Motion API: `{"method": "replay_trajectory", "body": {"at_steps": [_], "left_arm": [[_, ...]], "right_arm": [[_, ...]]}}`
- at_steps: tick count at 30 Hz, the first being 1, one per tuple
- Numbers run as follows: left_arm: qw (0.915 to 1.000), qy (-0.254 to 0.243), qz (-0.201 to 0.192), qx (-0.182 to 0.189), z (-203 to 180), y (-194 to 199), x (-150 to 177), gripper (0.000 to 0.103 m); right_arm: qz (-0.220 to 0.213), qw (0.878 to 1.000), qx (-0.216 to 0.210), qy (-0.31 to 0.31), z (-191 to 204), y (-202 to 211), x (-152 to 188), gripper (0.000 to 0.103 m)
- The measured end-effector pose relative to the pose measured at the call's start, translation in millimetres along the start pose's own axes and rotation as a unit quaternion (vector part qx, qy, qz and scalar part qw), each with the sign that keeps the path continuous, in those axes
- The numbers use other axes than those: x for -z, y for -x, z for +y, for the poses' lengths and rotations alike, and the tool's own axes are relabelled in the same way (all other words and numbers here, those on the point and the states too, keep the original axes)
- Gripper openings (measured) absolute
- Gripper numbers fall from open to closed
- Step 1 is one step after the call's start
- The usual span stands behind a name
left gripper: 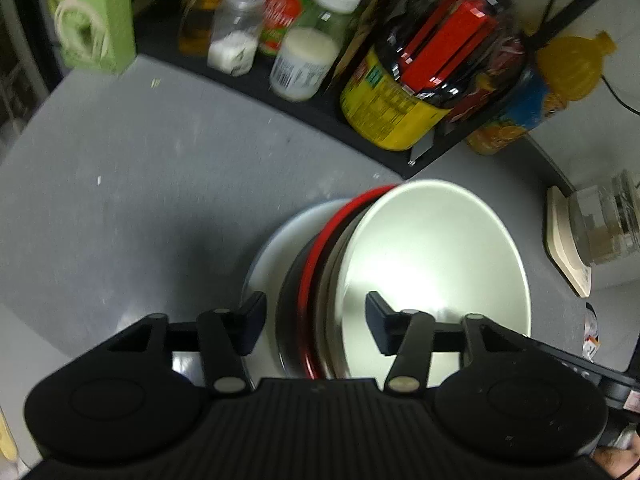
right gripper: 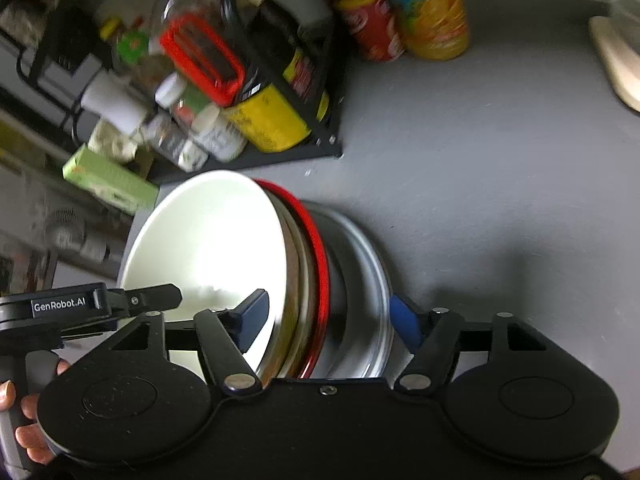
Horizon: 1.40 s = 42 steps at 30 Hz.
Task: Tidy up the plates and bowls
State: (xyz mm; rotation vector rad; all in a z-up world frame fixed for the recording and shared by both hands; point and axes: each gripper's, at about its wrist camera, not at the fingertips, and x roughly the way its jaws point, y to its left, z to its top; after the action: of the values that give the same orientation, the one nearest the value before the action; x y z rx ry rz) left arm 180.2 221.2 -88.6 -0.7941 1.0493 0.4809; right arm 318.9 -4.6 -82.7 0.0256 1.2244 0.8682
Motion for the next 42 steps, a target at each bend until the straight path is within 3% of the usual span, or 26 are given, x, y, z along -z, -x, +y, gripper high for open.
{"method": "replay_trajectory", "body": {"at_steps": [4,14,16,18,23,31,42], "left_arm": [[0.9992,-0.038,-0.011,0.008,-5.2,6.1,-5.4,0.065],[0.9924,-0.116,-0.031,0.027,-34.0,20.4,-10.4,0.071],[0.9902,-0.132,-0.035,0.03,-43.1,23.3,-10.9,0.071],[0.988,-0.147,-0.04,0.023,-53.1,26.2,-11.2,0.079],[0.9821,-0.175,-0.062,0.034,-69.0,39.0,-4.4,0.082],[0.9714,-0.217,-0.075,0.06,-76.0,72.4,35.7,0.091],[0.9555,-0.276,-0.088,0.056,-60.7,129.0,113.1,0.097]], "right_arm": [[-0.041,0.999,0.013,-0.021,-2.9,24.0,9.5,0.084],[-0.113,0.989,0.061,-0.074,-22.2,79.8,39.8,0.093],[-0.132,0.985,0.07,-0.086,-29.0,93.6,47.7,0.101],[-0.149,0.981,0.084,-0.096,-35.1,104.8,55.3,0.101],[-0.182,0.97,0.101,-0.125,-46.3,129.4,80.8,0.103],[-0.216,0.957,0.133,-0.138,-45.5,167.1,145.5,0.103],[-0.246,0.943,0.172,-0.147,-22.1,209.9,227.6,0.103]]}}
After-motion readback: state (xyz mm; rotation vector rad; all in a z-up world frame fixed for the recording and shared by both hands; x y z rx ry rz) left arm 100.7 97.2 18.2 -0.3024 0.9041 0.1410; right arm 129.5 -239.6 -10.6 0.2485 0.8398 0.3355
